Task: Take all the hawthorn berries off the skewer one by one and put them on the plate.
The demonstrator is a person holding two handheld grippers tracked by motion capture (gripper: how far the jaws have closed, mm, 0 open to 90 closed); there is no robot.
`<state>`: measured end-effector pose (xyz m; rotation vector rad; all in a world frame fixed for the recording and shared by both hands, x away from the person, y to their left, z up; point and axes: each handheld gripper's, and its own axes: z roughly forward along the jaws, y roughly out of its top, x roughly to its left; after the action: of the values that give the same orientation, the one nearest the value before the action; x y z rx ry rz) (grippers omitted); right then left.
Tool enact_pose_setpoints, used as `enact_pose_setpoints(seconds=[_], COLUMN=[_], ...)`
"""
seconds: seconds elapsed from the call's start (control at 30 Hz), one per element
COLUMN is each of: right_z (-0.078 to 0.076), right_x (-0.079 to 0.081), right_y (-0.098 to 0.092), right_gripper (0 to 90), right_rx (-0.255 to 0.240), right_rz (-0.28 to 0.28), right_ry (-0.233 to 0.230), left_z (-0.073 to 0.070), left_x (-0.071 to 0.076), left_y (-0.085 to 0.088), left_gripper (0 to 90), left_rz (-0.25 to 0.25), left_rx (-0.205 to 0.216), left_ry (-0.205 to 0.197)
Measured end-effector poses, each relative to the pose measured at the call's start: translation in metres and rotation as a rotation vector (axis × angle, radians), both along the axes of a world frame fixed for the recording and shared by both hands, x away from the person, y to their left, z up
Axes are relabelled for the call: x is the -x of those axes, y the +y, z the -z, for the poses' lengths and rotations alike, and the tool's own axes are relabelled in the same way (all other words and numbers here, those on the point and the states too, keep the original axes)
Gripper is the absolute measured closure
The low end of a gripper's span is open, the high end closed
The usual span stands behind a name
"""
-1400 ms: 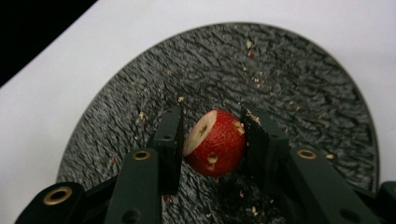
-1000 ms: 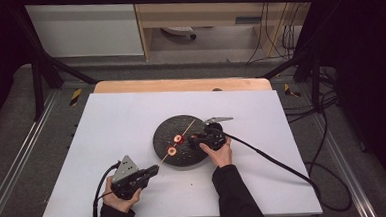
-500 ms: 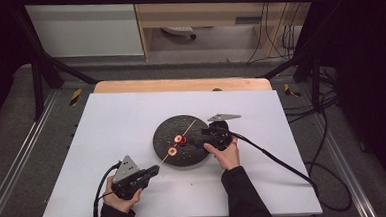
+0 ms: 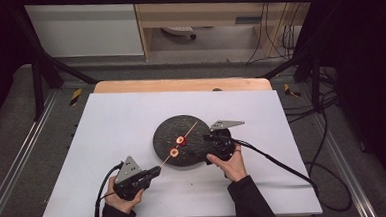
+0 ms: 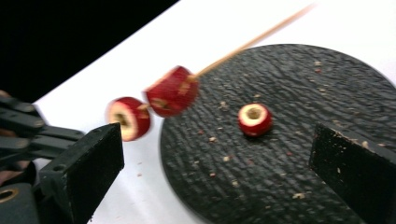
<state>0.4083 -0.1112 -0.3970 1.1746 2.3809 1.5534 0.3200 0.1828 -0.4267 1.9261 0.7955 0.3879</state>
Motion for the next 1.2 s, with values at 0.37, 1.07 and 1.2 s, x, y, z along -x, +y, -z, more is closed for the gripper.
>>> enact_pose_setpoints(seconds=[0.37, 1.07, 1.2], right_z=[0.008, 0.016, 0.017], right_x=[0.013, 0.013, 0.013], right_y=[0.000, -0.007, -0.007], right_gripper=[12.3, 47.9, 53.1], right_rx=[-0.045, -0.119, -0.124], right_rz=[-0.019, 0.013, 0.001], right_ry=[-0.003, 0.026, 0.042], left_z=[0.004, 0.007, 0.007], left_x=[0.004, 0.012, 0.013], left_y=[-0.010, -0.024, -0.025], left_gripper=[88.4, 88.4, 88.4], left_rz=[0.037, 0.090, 0.092], left_rx=[-0.019, -0.035, -0.036], left_ry=[0.006, 0.004, 0.004])
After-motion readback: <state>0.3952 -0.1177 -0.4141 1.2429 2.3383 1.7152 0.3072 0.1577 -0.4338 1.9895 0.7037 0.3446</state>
